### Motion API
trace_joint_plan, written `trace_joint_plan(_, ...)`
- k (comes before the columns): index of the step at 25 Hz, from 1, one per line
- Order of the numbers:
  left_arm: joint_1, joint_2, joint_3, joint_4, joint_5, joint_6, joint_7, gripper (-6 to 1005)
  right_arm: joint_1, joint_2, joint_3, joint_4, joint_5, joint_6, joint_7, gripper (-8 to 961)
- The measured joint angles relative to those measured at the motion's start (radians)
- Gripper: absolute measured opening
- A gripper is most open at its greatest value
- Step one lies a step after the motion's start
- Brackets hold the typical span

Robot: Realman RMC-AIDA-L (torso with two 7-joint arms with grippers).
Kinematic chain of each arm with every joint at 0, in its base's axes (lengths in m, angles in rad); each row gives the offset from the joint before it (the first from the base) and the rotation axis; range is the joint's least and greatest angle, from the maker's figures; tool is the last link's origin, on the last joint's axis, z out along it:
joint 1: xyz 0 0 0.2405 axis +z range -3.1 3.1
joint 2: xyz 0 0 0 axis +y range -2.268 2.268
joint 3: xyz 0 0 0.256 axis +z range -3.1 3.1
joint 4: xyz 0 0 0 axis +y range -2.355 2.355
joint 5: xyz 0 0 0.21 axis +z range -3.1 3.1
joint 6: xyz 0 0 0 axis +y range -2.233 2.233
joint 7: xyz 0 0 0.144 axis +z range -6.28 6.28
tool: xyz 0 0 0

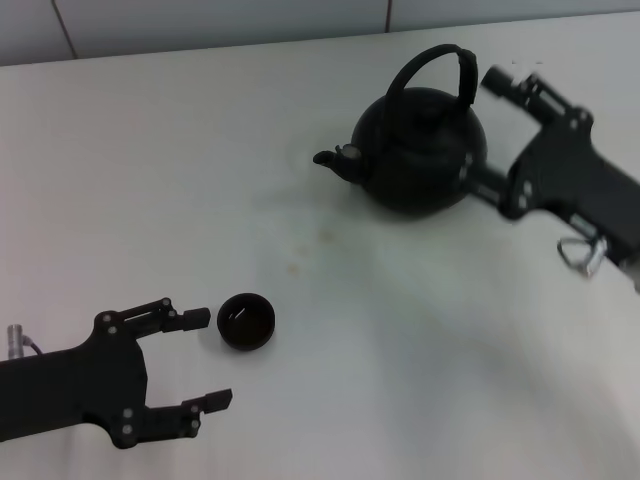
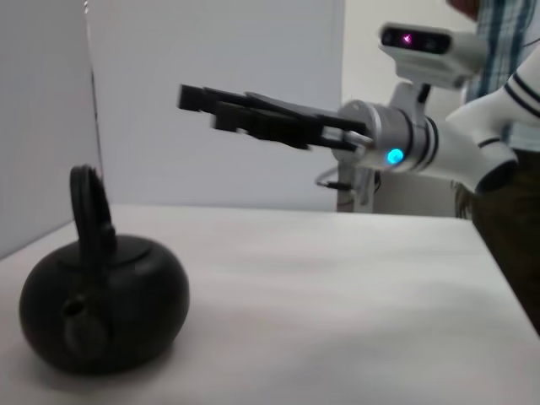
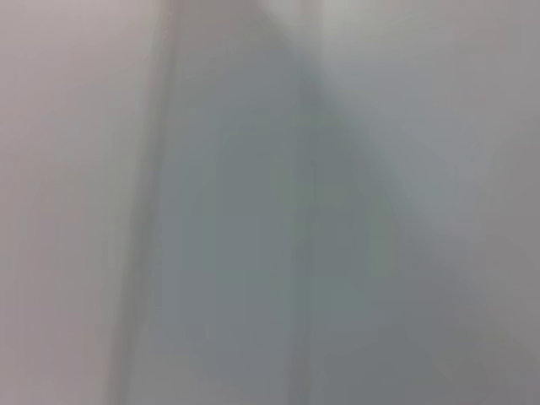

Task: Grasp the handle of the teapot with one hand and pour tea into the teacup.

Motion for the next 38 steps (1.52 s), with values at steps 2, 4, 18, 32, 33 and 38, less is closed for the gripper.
trace_joint_plan(2,0.001,0.000,-0.012,0.001,-0.001,0.023,0.001,802,-0.024,-0.003,0.003,-0.041,-0.093,-0.050,0.002,756)
trace_joint_plan(4,0.001,0.000,-0.019,0.001,-0.002,0.043,0.005,802,-0.043,-0.005,0.008,-0.077,-0.173,-0.082,0.018,756)
trace_joint_plan(18,0.006,-0.001,-0.025,-0.038,-0.047,0.092,0.064,802,-0.097,-0.009,0.011,-0.120,-0.404,-0.099,0.050,753)
trace_joint_plan(32,0.012,0.001,-0.025,-0.083,-0.042,0.084,0.106,802,-0.104,0.002,0.003,-0.086,-0.442,-0.062,0.037,752)
trace_joint_plan(33,0.017,0.002,-0.025,-0.085,-0.043,0.084,0.107,802,-0.105,0.003,0.004,-0.086,-0.442,-0.062,0.034,753)
trace_joint_plan(38,0.028,0.003,-0.034,-0.086,-0.046,0.082,0.115,802,-0.104,0.006,0.001,-0.084,-0.441,-0.059,0.027,753)
